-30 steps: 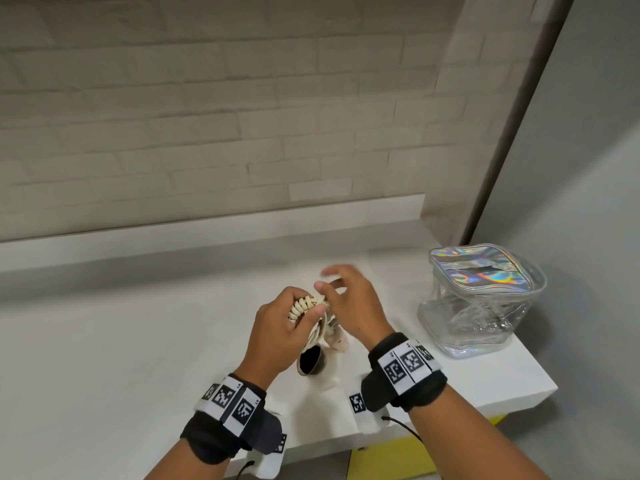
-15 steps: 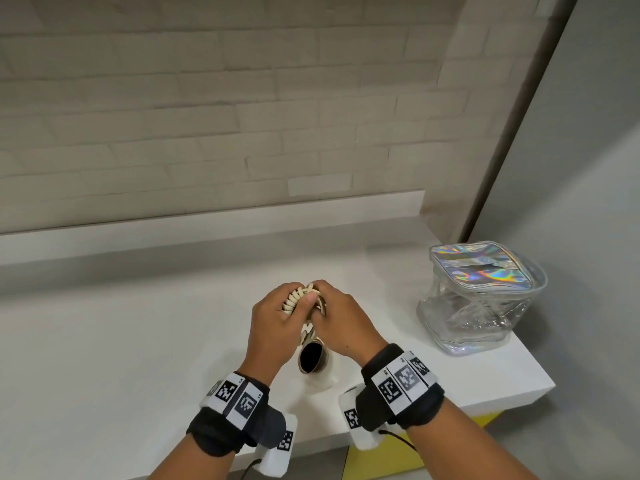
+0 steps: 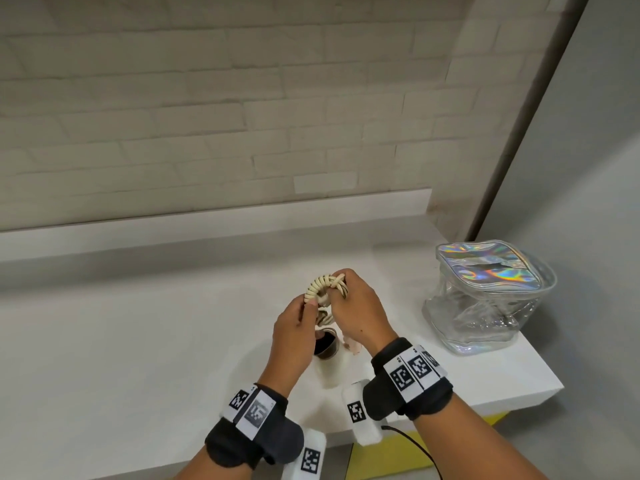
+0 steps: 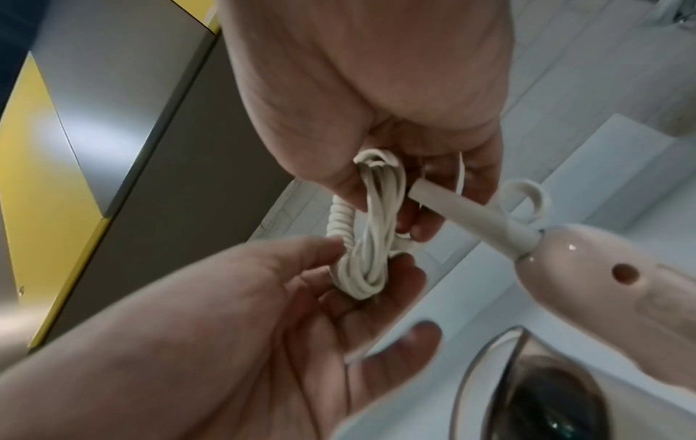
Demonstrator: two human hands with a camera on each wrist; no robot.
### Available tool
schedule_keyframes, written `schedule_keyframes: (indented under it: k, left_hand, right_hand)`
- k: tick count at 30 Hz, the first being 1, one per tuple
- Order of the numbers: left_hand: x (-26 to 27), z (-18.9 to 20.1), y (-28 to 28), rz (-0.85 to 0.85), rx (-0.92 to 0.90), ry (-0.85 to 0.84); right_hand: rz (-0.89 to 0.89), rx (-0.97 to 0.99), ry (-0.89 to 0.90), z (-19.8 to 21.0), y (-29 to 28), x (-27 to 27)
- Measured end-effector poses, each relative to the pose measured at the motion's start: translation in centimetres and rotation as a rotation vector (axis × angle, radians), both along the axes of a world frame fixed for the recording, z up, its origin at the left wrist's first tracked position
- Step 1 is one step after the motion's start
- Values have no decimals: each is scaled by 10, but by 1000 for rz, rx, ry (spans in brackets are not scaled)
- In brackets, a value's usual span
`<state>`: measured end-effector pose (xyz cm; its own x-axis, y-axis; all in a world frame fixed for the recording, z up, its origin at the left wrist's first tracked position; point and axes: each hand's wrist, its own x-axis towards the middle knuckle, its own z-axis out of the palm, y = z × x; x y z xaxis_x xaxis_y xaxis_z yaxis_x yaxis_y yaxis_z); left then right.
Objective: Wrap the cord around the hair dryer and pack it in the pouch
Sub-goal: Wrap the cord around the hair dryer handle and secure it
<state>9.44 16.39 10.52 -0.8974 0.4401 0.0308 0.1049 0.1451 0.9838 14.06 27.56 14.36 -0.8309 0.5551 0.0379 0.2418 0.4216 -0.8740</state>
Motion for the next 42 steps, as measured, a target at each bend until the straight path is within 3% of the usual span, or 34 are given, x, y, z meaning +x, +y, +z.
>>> schedule_keyframes:
  k: [7, 12, 17, 24, 27, 30, 32, 42]
  left_hand:
    - [-10, 7, 6, 124, 111, -63]
    - [-12, 6, 8, 128, 121, -159]
    - [-10, 10, 14, 141, 232, -254]
    - [-10, 9, 8, 96, 297, -339]
    - [-11, 8, 6, 104, 242, -234]
    - [-8, 11, 7, 121, 45, 86]
    - [-10, 11, 7, 112, -55, 185]
    - [-19, 8, 0, 39, -3, 117]
  right_hand:
    - [46, 0, 12, 8, 7, 0]
    - [-58, -320, 191, 5, 4, 0]
    - [-54, -513, 252, 4, 1, 4]
    - [91, -497, 133, 3, 8, 10]
    - [125, -520, 104, 3, 6, 12]
    - [116, -491, 89, 0, -2, 11]
    - [91, -502, 99, -2, -4, 10]
    - [68, -866, 172, -5, -11, 7]
